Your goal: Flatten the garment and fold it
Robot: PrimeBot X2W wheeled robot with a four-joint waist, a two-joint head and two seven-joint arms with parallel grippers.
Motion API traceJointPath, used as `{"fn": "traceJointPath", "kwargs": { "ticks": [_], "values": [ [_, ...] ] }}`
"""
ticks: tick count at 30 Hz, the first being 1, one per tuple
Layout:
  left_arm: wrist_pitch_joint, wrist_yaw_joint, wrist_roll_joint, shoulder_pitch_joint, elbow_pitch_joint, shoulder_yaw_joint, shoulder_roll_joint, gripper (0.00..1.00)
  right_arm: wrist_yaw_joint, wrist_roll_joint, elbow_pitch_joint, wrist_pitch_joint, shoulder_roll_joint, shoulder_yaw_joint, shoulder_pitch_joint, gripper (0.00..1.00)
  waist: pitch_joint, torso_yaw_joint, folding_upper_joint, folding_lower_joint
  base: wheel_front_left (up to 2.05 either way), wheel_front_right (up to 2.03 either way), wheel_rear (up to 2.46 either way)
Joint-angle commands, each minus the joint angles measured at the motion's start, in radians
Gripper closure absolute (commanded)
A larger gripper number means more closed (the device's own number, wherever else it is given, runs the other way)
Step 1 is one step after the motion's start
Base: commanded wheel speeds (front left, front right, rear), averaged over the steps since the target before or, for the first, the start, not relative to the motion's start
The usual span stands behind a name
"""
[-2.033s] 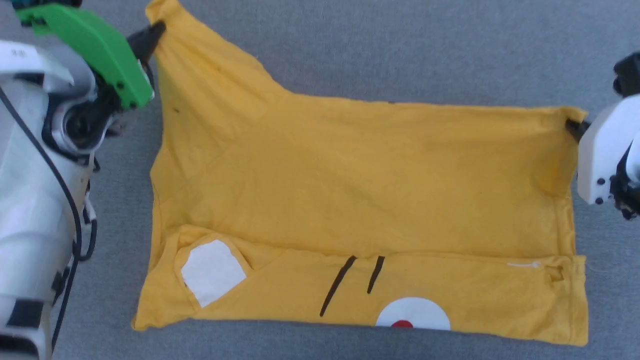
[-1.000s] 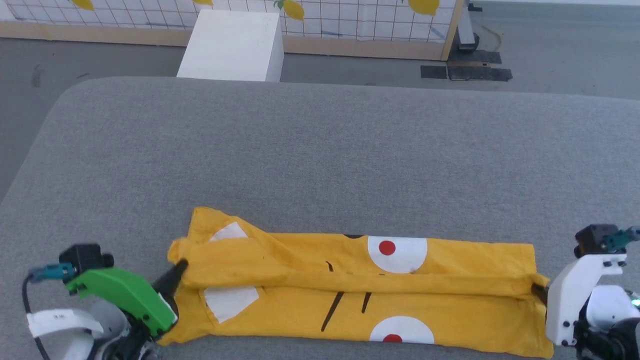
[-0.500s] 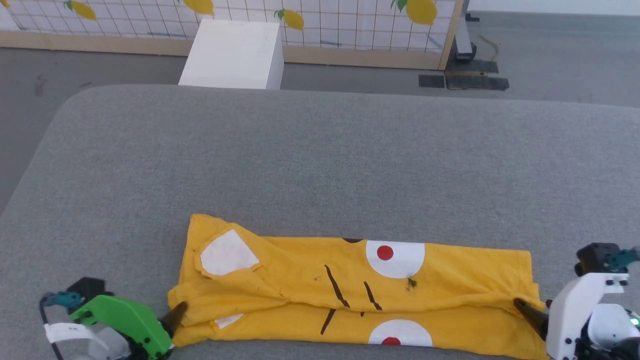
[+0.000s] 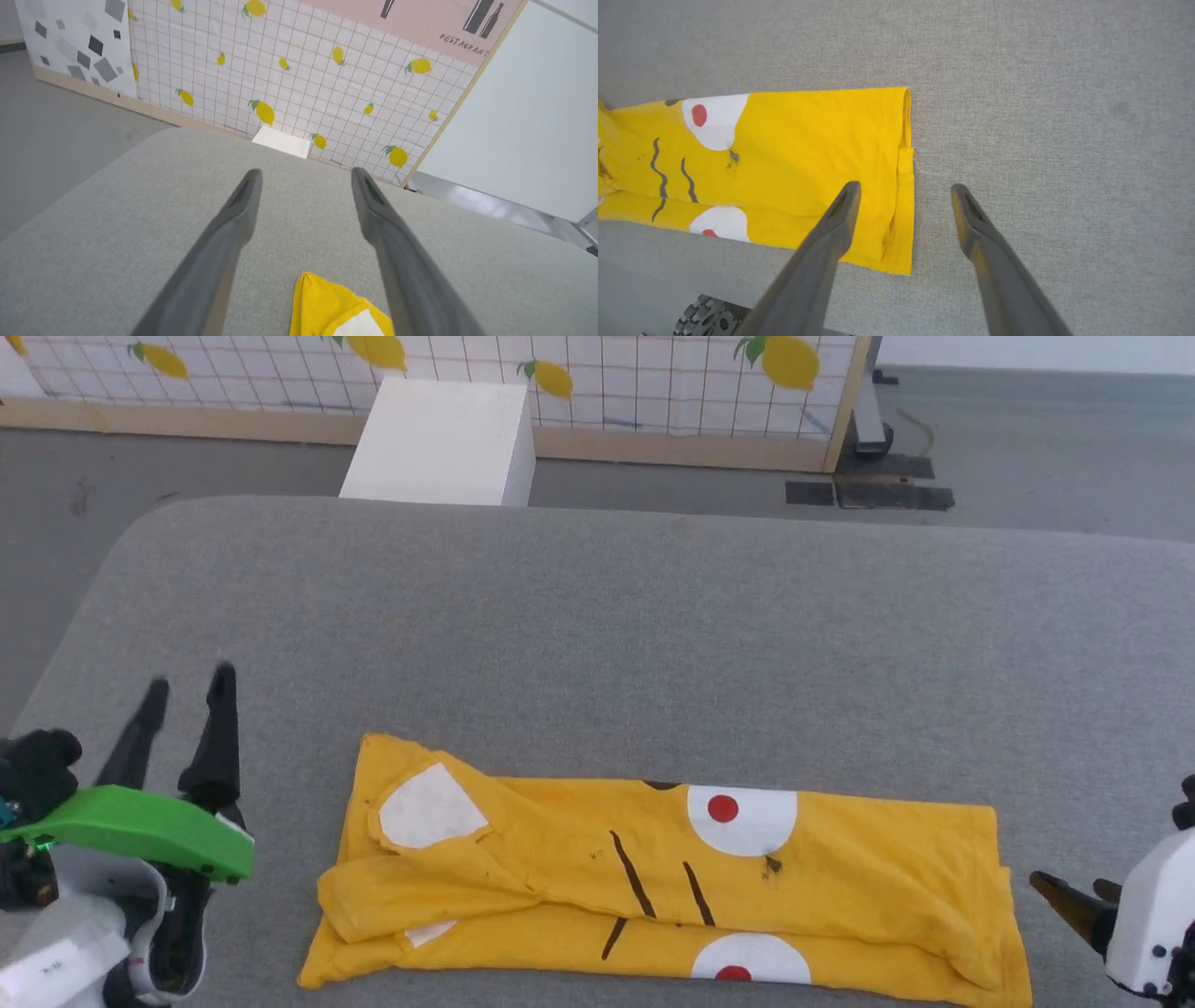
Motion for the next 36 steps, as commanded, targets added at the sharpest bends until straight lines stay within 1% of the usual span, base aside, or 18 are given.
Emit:
{"fn": "traceJointPath", "kwargs": {
  "ticks": [1, 4, 6, 8, 10, 12, 16, 18, 21, 23, 28, 33, 34, 35, 36],
  "values": [
    [-0.06, -0.016, 0.054, -0.028, 0.001, -0.008, -0.006, 0.0, -0.001, 0.002, 0.02, 0.01, -0.014, 0.008, -0.023, 0.0, 0.024, 0.011, 0.0, 0.0001, 0.0, 0.0, 0.0],
    [-0.121, -0.035, 0.155, -0.061, 0.003, -0.005, -0.042, 0.0, -0.001, 0.015, 0.062, 0.014, -0.037, 0.024, -0.046, 0.0, 0.05, 0.022, 0.0, 0.0001, 0.0, 0.0, 0.0],
    [-0.129, -0.048, 0.227, -0.077, -0.008, 0.009, -0.067, 0.0, -0.001, 0.019, 0.087, 0.019, -0.054, 0.042, -0.053, 0.0, 0.067, 0.027, 0.0, 0.0001, 0.0, 0.0, 0.0],
    [-0.13, -0.064, 0.291, -0.085, -0.031, 0.043, -0.109, 0.0, -0.001, 0.027, 0.109, 0.018, -0.064, 0.055, -0.06, 0.0, 0.084, 0.03, 0.0, 0.0001, 0.0, 0.0, 0.0],
    [-0.13, -0.089, 0.356, -0.082, -0.046, 0.067, -0.145, 0.0, -0.001, 0.034, 0.131, 0.011, -0.073, 0.069, -0.066, 0.0, 0.096, 0.032, 0.0, 0.0001, 0.0, 0.0, 0.0],
    [-0.13, -0.113, 0.395, -0.073, -0.045, 0.084, -0.182, 0.0, -0.001, 0.044, 0.155, 0.004, -0.08, 0.087, -0.069, 0.0, 0.107, 0.032, 0.0, 0.0001, 0.0, 0.0, 0.0],
    [-0.13, -0.158, 0.412, -0.057, -0.002, 0.112, -0.252, 0.0, -0.001, 0.066, 0.199, -0.022, -0.089, 0.139, -0.078, 0.0, 0.124, 0.029, 0.0, 0.0001, 0.0, 0.0, 0.0],
    [-0.131, -0.171, 0.416, -0.054, 0.006, 0.145, -0.288, 0.0, -0.001, 0.076, 0.219, -0.036, -0.091, 0.173, -0.089, 0.0, 0.132, 0.025, 0.0, 0.0001, 0.0, 0.0, 0.0],
    [-0.131, -0.194, 0.433, -0.038, 0.019, 0.178, -0.327, 0.0, -0.001, 0.095, 0.247, -0.057, -0.086, 0.236, -0.113, 0.0, 0.14, 0.019, 0.0, 0.0001, 0.0, 0.0, 0.0],
    [-0.131, -0.21, 0.449, -0.035, 0.028, 0.187, -0.345, 0.0, -0.001, 0.111, 0.263, -0.066, -0.079, 0.281, -0.129, 0.0, 0.145, 0.019, 0.0, 0.0001, 0.0, 0.0, 0.0],
    [-0.131, -0.233, 0.476, -0.024, 0.05, 0.211, -0.384, 0.0, -0.001, 0.144, 0.29, -0.09, -0.072, 0.384, -0.16, 0.0, 0.146, 0.019, 0.0, 0.0001, 0.0, 0.0, 0.0],
    [-0.131, -0.247, 0.497, -0.018, 0.075, 0.224, -0.406, 0.0, -0.001, 0.162, 0.325, -0.106, -0.092, 0.434, -0.176, 0.0, 0.143, 0.022, 0.0, 0.0001, 0.0, 0.0, 0.0],
    [-0.131, -0.249, 0.501, -0.018, 0.08, 0.226, -0.409, 0.0, -0.001, 0.159, 0.334, -0.105, -0.1, 0.44, -0.179, 0.6, 0.142, 0.022, 0.0, 0.0001, 0.0, 0.0, 0.0],
    [-0.131, -0.251, 0.507, -0.017, 0.083, 0.227, -0.409, 0.0, -0.001, 0.157, 0.341, -0.105, -0.105, 0.442, -0.181, 0.78, 0.142, 0.022, 0.0, 0.0001, 0.0, 0.0, 0.0],
    [-0.131, -0.253, 0.511, -0.018, 0.084, 0.23, -0.412, 0.0, -0.001, 0.156, 0.351, -0.104, -0.109, 0.437, -0.182, 1.0, 0.14, 0.022, 0.0, 0.0001, 0.0, 0.0, 0.0]
  ]
}}
